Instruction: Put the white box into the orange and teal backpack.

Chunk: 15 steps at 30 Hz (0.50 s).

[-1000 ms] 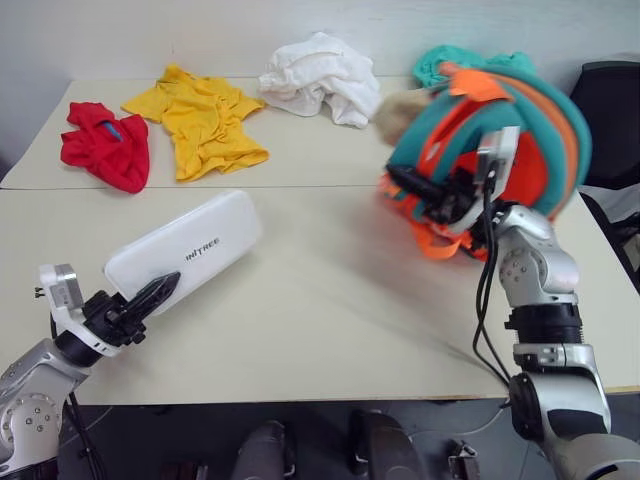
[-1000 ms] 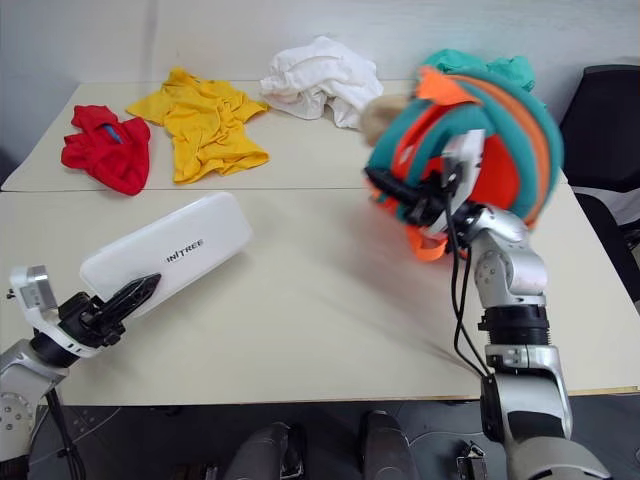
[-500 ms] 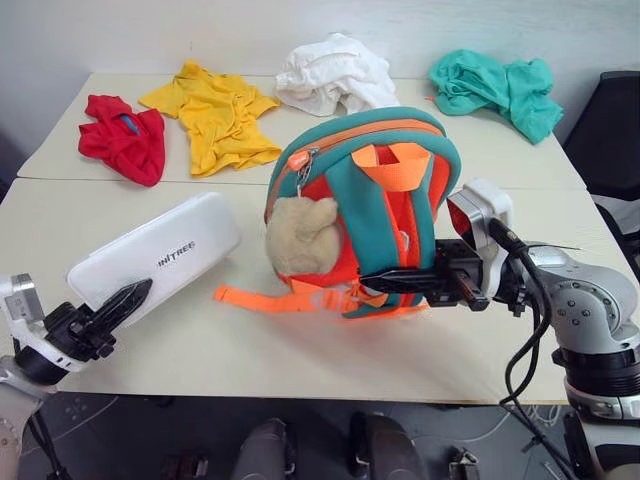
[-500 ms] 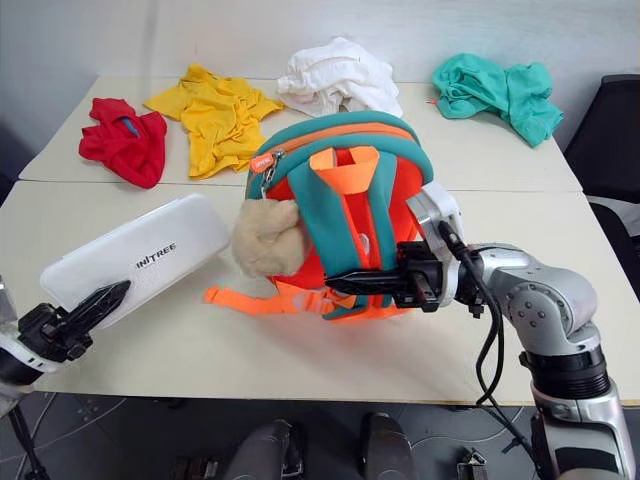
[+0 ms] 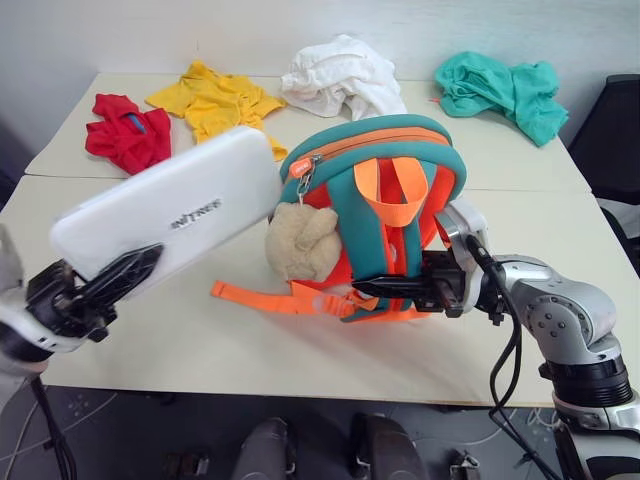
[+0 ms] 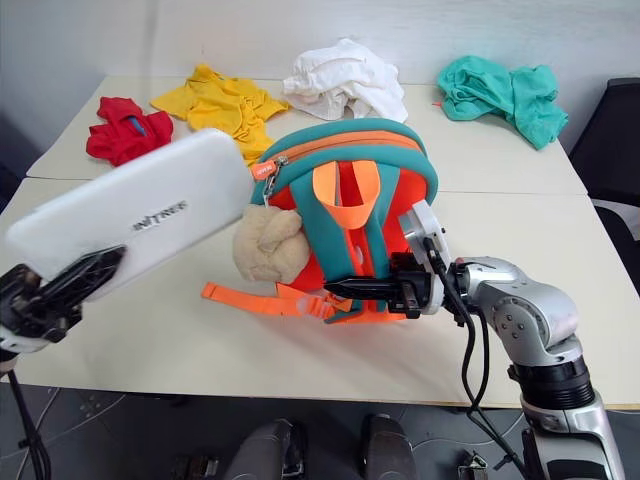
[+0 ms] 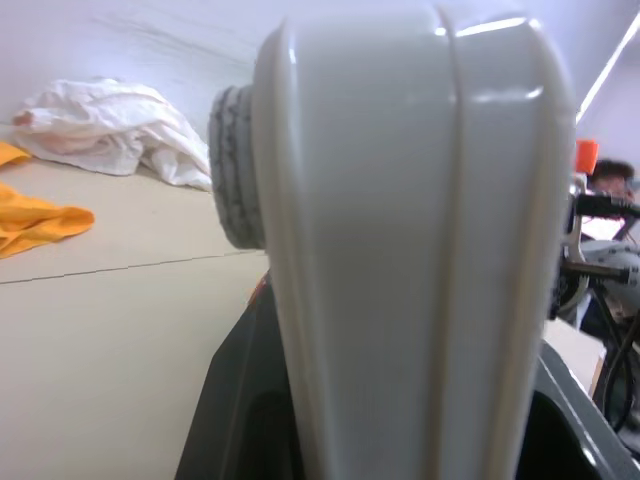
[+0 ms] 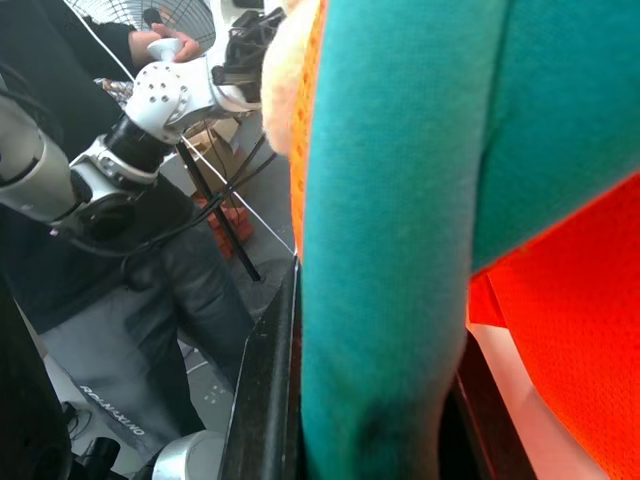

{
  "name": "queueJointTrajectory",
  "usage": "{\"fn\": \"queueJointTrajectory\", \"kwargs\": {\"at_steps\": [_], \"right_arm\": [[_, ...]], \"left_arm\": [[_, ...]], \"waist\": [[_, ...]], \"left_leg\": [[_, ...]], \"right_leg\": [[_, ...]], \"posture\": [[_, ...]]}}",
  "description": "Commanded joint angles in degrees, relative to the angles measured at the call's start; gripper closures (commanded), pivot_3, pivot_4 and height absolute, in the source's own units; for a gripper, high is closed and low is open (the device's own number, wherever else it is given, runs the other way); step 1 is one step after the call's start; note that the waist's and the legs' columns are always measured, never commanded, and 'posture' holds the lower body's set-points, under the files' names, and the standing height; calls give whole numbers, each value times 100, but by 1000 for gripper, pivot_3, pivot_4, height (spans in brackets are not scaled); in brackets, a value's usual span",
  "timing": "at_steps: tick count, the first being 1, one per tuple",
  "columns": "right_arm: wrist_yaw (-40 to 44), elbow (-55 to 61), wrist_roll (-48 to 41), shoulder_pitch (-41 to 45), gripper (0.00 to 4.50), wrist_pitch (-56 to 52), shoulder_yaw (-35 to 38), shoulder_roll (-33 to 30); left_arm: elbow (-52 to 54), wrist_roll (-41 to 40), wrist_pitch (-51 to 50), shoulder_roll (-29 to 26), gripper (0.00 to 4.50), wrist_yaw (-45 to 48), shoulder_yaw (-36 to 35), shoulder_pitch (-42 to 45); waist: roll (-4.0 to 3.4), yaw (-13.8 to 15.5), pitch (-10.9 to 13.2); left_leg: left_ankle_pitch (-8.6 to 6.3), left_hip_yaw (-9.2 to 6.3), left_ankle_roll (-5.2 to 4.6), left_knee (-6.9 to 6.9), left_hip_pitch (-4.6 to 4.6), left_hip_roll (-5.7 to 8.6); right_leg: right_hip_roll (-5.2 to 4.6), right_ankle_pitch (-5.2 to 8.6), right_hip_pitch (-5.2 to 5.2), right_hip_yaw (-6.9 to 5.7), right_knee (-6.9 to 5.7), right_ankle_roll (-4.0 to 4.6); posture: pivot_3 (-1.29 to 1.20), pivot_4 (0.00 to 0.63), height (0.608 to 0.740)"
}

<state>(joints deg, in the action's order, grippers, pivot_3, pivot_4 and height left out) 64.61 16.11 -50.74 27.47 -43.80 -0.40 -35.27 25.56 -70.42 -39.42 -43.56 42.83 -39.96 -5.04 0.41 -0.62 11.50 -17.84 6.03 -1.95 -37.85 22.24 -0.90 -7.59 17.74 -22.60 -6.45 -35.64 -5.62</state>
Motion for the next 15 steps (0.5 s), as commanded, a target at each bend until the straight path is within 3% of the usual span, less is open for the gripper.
{"fn": "queueJointTrajectory", "kwargs": {"at_steps": [1, 9, 15], "right_arm": [[62, 32, 41, 17, 4459, 109, 15, 21], [79, -51, 182, 48, 4459, 146, 7, 91], [111, -104, 194, 116, 4459, 96, -41, 111]], "left_arm": [[-137, 544, 240, -326, 3146, 631, 318, 94], [-644, 1976, 1055, -894, 3146, 1523, 1005, 422], [-658, 2512, 554, -1174, 3146, 1435, 2711, 2521]], "waist": [[0, 5, 0], [0, 54, 0], [3, 146, -1]], "left_leg": [[0, 1, 0, 0, 1, -1], [0, 8, 0, -2, 1, -2], [0, -3, -1, -9, 10, 3]], "right_leg": [[2, 0, 0, 0, -2, 0], [4, 0, -4, 5, 5, 0], [-3, -3, -4, -5, -4, -5]], "posture": [[0, 150, 740], [0, 150, 740], [0, 150, 740]]}}
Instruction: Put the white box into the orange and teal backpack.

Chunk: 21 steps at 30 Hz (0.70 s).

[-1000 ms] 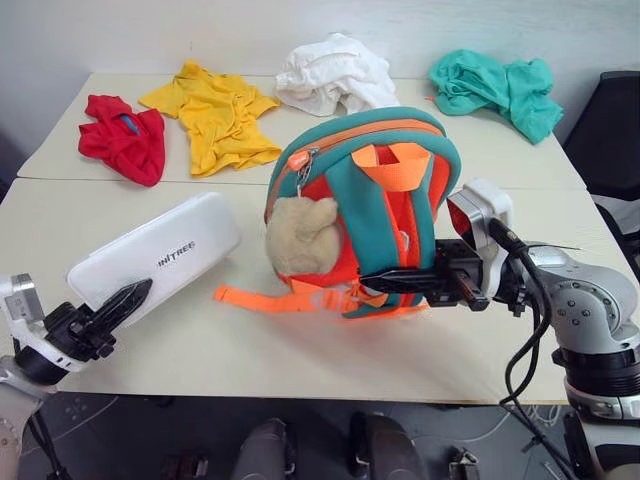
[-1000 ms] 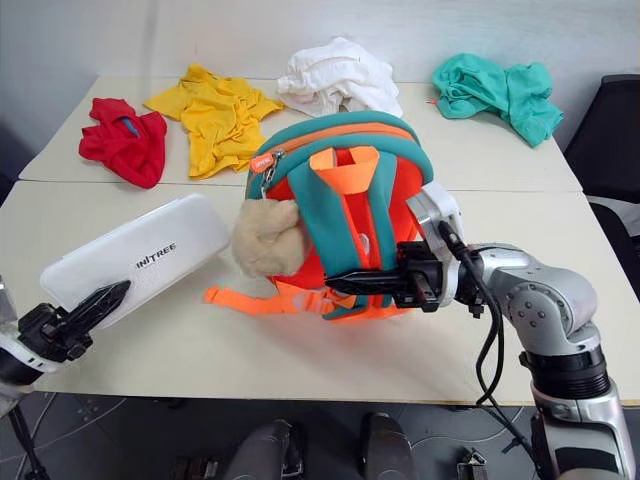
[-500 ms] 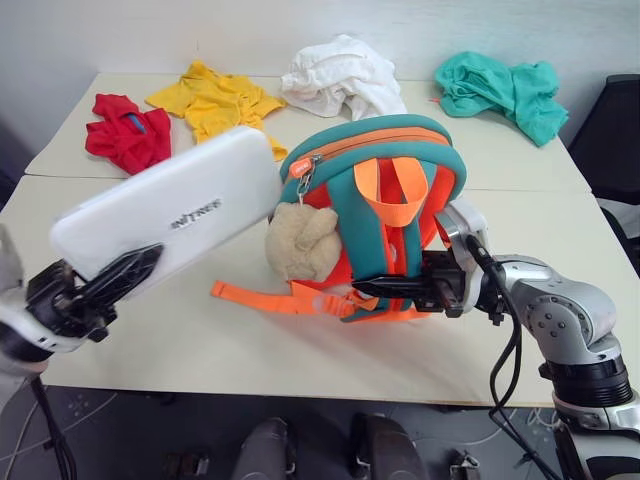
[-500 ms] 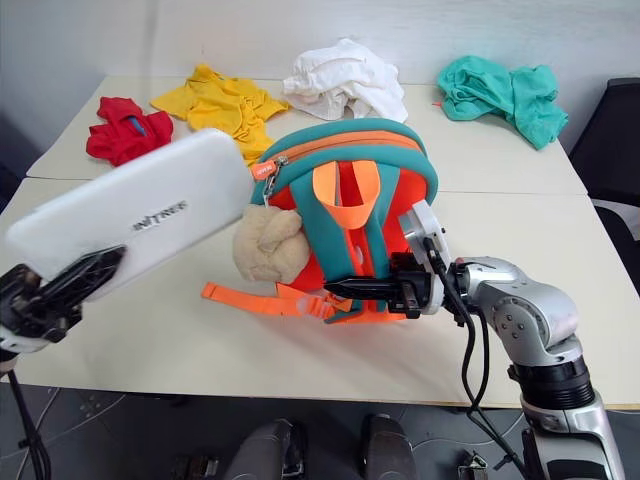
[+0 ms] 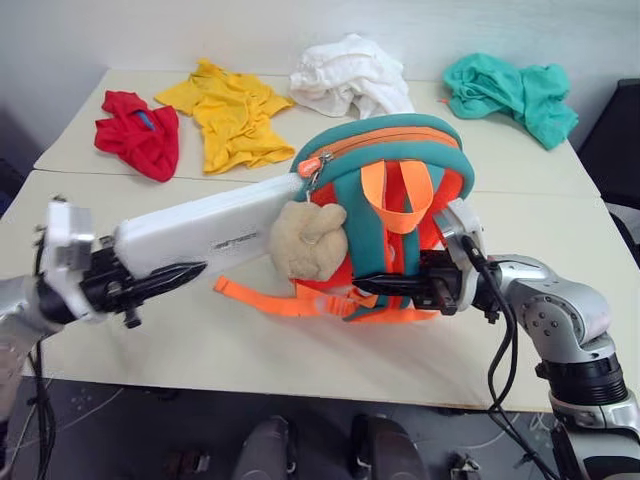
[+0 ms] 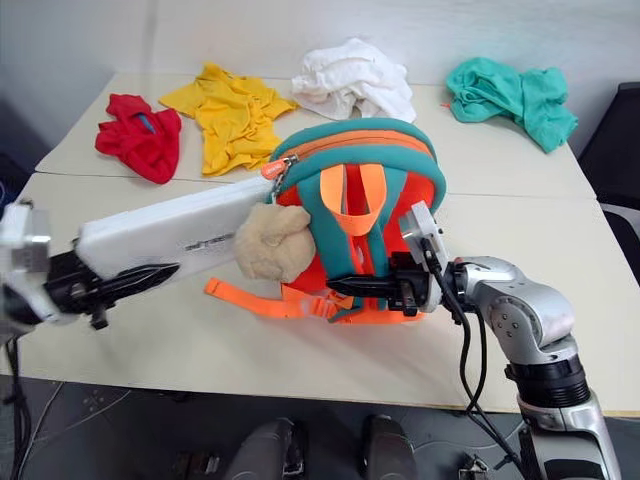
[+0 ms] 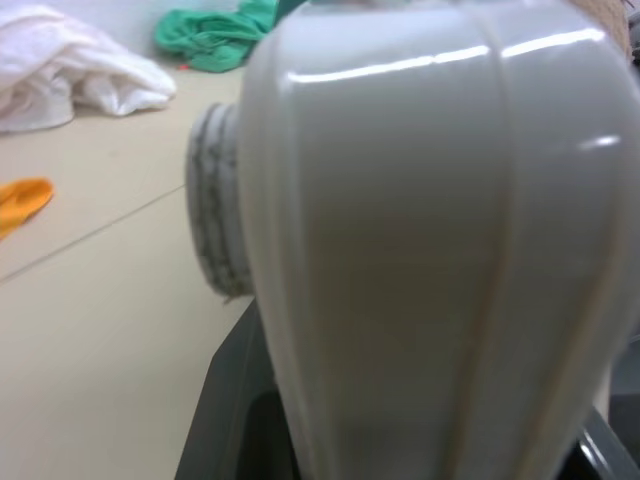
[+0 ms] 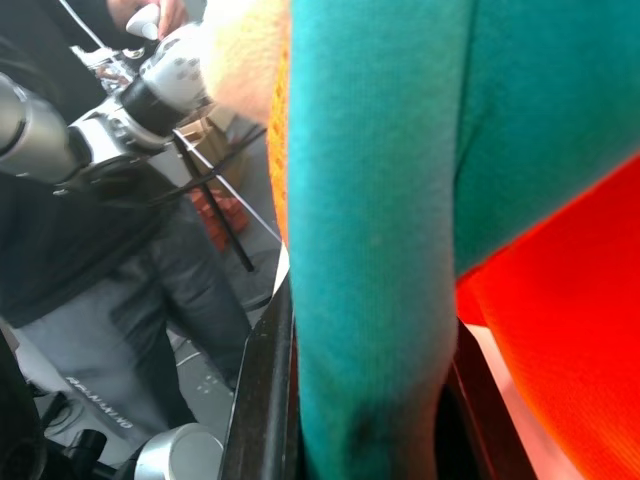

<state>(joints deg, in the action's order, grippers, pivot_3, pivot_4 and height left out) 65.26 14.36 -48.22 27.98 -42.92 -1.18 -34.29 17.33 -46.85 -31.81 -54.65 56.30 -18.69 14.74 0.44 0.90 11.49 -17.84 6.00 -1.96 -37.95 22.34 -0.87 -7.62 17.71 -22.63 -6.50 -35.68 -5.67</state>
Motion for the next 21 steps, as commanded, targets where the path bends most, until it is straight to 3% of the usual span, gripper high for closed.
{"fn": "queueJointTrajectory", "kwargs": {"at_steps": [1, 6, 10, 14, 16, 21], "right_arm": [[65, 70, -72, 74, 4459, -16, 17, 5], [133, 36, -68, 142, 4459, -50, -56, 25], [159, 23, -16, 178, 4459, -1, -97, 81], [95, 44, 39, 193, 4459, 55, -94, 167], [43, 65, 55, 193, 4459, 82, -95, 200], [-98, 105, 69, 173, 4459, 109, -45, 269]], "left_arm": [[107, 214, -383, -20, 3146, 29, 850, 875], [-372, 834, -1076, 334, 3146, -98, 2074, 2318], [-1252, 1528, -1586, 1341, 3146, -753, 2894, 3583], [-1719, 1982, -1222, 2030, 3146, -879, 3113, 3850], [-1729, 2033, -1129, 2109, 3146, -746, 3052, 3761], [-1306, 1821, -1156, 1755, 1560, -452, 2503, 3330]], "waist": [[0, -11, 0], [2, -37, 1], [6, -2, 3], [6, 19, 3], [6, 14, 3], [5, -17, 3]], "left_leg": [[0, 5, 0, 0, 0, 0], [4, 16, -6, -5, 7, 2], [8, 24, -14, -23, 8, 0], [12, 28, -21, -28, 7, 4], [12, 29, -21, -26, 7, 1], [13, 28, -19, -30, 6, -1]], "right_leg": [[3, -1, -1, 4, -8, -2], [44, -1, -5, -17, -9, -4], [53, -4, -7, -35, -19, -11], [51, -11, -5, -23, -20, -23], [52, -11, -7, -24, -19, -23], [49, -11, -6, -25, -23, -22]], "posture": [[0, 150, 740], [0, 150, 740], [0, 150, 740], [0, 150, 740], [0, 150, 740], [0, 150, 740]]}}
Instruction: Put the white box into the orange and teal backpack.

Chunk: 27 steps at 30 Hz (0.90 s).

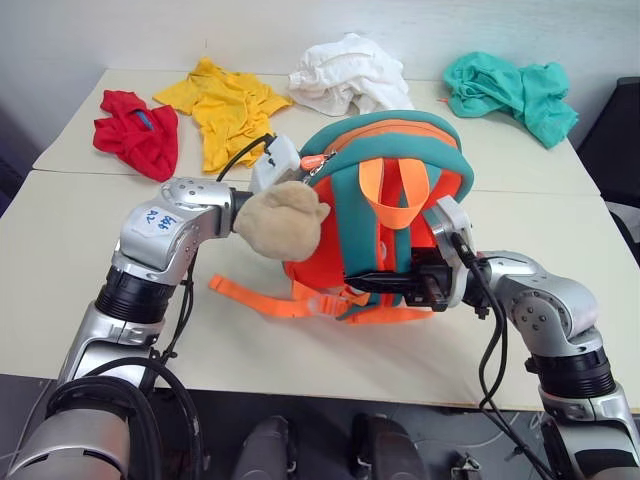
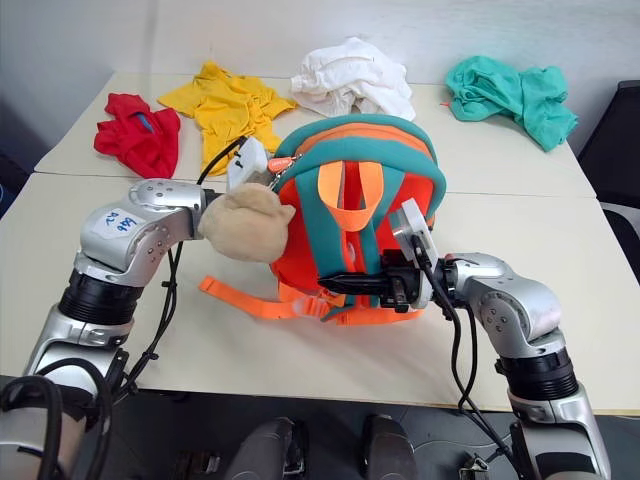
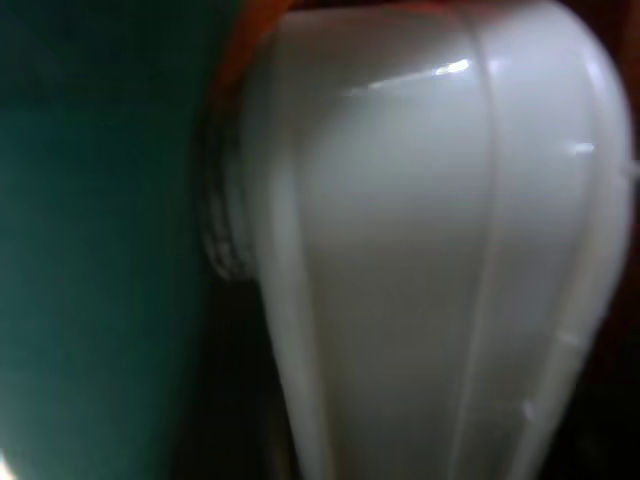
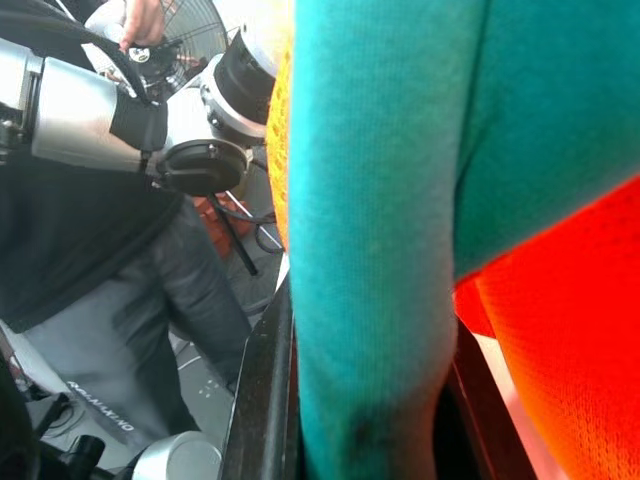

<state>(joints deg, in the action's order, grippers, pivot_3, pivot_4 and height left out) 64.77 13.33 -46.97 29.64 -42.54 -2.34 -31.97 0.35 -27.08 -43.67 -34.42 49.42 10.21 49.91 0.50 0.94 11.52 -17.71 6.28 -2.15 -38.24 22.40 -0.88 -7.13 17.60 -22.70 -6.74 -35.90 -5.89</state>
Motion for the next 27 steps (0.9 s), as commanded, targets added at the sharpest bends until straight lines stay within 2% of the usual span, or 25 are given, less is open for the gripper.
{"fn": "queueJointTrajectory", "kwargs": {"at_steps": [1, 2, 5, 9, 14, 18, 22, 27], "right_arm": [[-60, 212, -54, 7, 4459, 69, 76, 43], [-74, 214, -49, 4, 4459, 72, 80, 49], [-138, 191, -23, -3, 4459, 91, 113, 78], [-131, 134, 24, -3, 4459, 131, 110, 100], [-127, 14, 118, 31, 4459, 221, 99, 138], [-137, -54, 170, 29, 4459, 260, 102, 141], [-147, -92, 169, 28, 4459, 245, 106, 149], [-149, -99, 170, 14, 4459, 242, 88, 159]], "left_arm": [[447, -190, 19, -316, 1271, 290, -448, -238], [493, -219, 44, -365, 991, 302, -551, -305], [688, -203, 1141, -1060, 102, 1218, -1166, -1063], [410, -256, 1468, -1888, 18, 1998, -1615, -1741], [611, -613, 1403, -2281, 18, 2386, -2193, -2262], [1159, -1039, 1280, -1750, 18, 1680, -2585, -2317], [1186, -771, 1573, -1066, 18, 827, -2508, -2042], [1212, -750, 1468, -808, 18, 506, -2353, -2011]], "waist": [[0, -34, 0], [0, -39, 0], [0, -137, 0], [-1, -207, 0], [0, -134, 0], [0, -81, 0], [2, -95, 0], [2, -108, 0]], "left_leg": [[0, 0, 0, 0, 0, -1], [0, -2, 0, 1, 1, -1], [-1, -3, 1, 5, 0, -1], [0, -2, 9, 12, -2, -5], [-2, -5, 0, 7, 1, 3], [-3, -21, -1, 4, 10, 3], [-3, -23, 0, -1, 6, 6], [-1, -18, 1, 2, 3, 5]], "right_leg": [[-2, 0, 0, 2, 0, 0], [-6, 0, 0, 4, 0, 0], [-25, 0, 1, 9, 4, 0], [-25, 3, -5, -7, 3, 5], [-33, 3, -3, 2, 2, 5], [-44, 3, 0, 26, 6, 5], [-42, 2, 7, 25, 2, 3], [-32, 2, 6, 21, 0, 3]], "posture": [[0, 150, 740], [0, 150, 740], [0, 150, 740], [0, 150, 740], [0, 150, 740], [0, 150, 740], [0, 150, 740], [0, 150, 740]]}}
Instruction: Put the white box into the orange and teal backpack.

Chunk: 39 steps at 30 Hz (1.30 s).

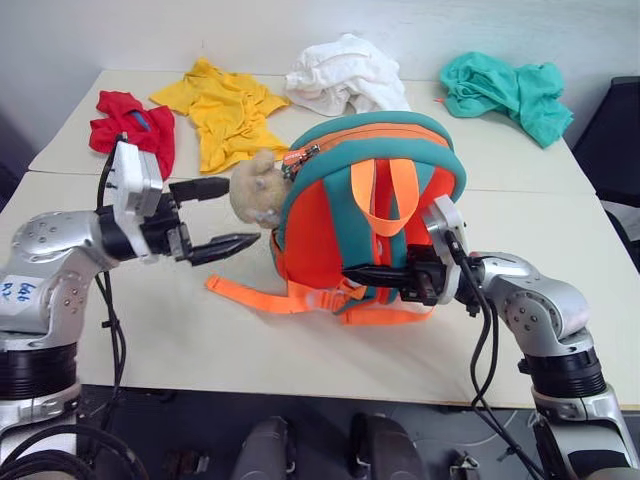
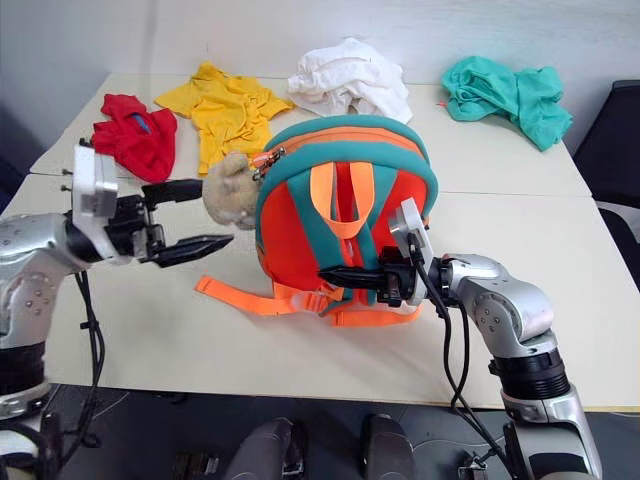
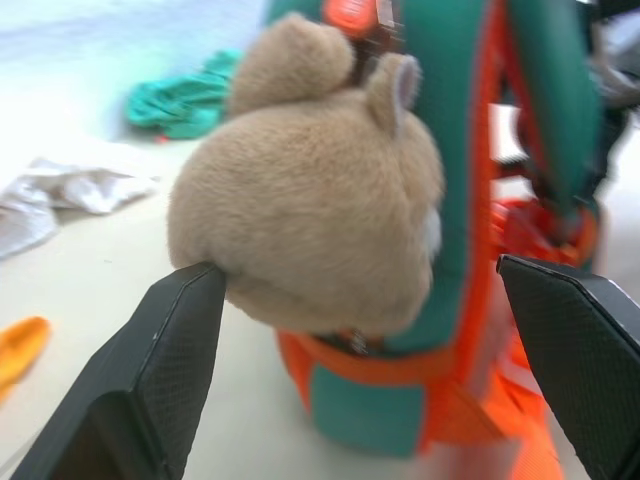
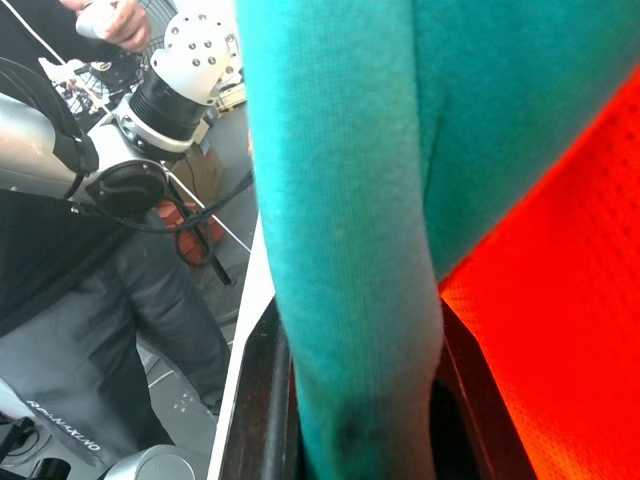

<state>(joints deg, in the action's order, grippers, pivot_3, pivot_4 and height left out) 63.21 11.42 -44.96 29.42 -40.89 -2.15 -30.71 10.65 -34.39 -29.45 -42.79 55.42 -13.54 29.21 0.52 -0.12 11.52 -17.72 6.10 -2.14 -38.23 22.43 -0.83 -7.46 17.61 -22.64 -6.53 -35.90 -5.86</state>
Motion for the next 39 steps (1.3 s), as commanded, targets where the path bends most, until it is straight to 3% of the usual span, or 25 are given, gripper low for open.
{"fn": "queueJointTrajectory", "kwargs": {"at_steps": [1, 4, 9, 14, 18, 22, 26, 34, 39], "right_arm": [[10, 87, -26, 34, 4459, 83, 67, 34], [-4, 92, -4, 24, 4459, 108, 59, 53], [-64, 126, 4, -28, 4459, 163, 81, 113], [-141, 173, 9, -93, 4459, 181, 96, 144], [-307, 199, 27, -168, 4459, 272, 169, 216], [-449, 193, 41, -239, 4459, 375, 224, 278], [-639, 167, 41, -300, 4459, 511, 291, 367], [-871, 174, 61, -473, 4459, 689, 317, 555], [-962, 153, 139, -657, 4459, 849, 281, 659]], "left_arm": [[188, -8, 62, 52, 18, -134, 44, 60], [153, -41, 21, 247, 600, -409, 68, 145], [123, 77, 45, 352, 2169, -714, 59, 141], [130, -118, -115, 210, 3605, -802, -271, 34], [-49, -257, -311, -115, 4433, -794, -724, -62], [-508, -42, -356, -760, 4491, -475, -878, -299], [-840, 1144, 477, -1446, 4491, -117, -6, -794], [-731, 1753, 291, -761, 4491, -409, 1327, -722], [-808, 1839, 385, -224, 4491, -600, 1482, -978]], "waist": [[0, 2, 0], [0, 10, 0], [1, 15, -1], [1, 7, -1], [1, 3, -1], [0, -33, -1], [1, -25, -1], [3, 1, -2], [5, -6, -4]], "left_leg": [[0, 0, 0, 0, 0, 0], [0, 0, 0, -1, 0, 0], [1, -5, -1, -3, 0, 3], [1, -5, -1, -3, 0, 2], [1, -6, -1, -2, 0, 0], [1, 4, 2, 7, -9, -2], [0, 13, 4, 13, -15, -2], [-2, 16, 2, 14, -9, -1], [-2, 22, 2, 14, -12, -4]], "right_leg": [[1, 0, 0, -1, 0, 0], [1, 0, 0, -1, 0, 0], [0, 0, 4, 0, 1, 0], [1, 0, 4, -1, 1, 0], [-1, 0, 3, -1, 1, 0], [2, 0, 1, -4, 0, 0], [3, 0, -1, -14, 1, 0], [-6, 0, -5, 20, 1, 0], [-2, 0, -7, 18, -4, 0]], "posture": [[0, 150, 740], [0, 150, 740], [0, 150, 740], [0, 150, 740], [0, 150, 740], [0, 150, 740], [0, 150, 740], [0, 150, 740], [0, 150, 740]]}}
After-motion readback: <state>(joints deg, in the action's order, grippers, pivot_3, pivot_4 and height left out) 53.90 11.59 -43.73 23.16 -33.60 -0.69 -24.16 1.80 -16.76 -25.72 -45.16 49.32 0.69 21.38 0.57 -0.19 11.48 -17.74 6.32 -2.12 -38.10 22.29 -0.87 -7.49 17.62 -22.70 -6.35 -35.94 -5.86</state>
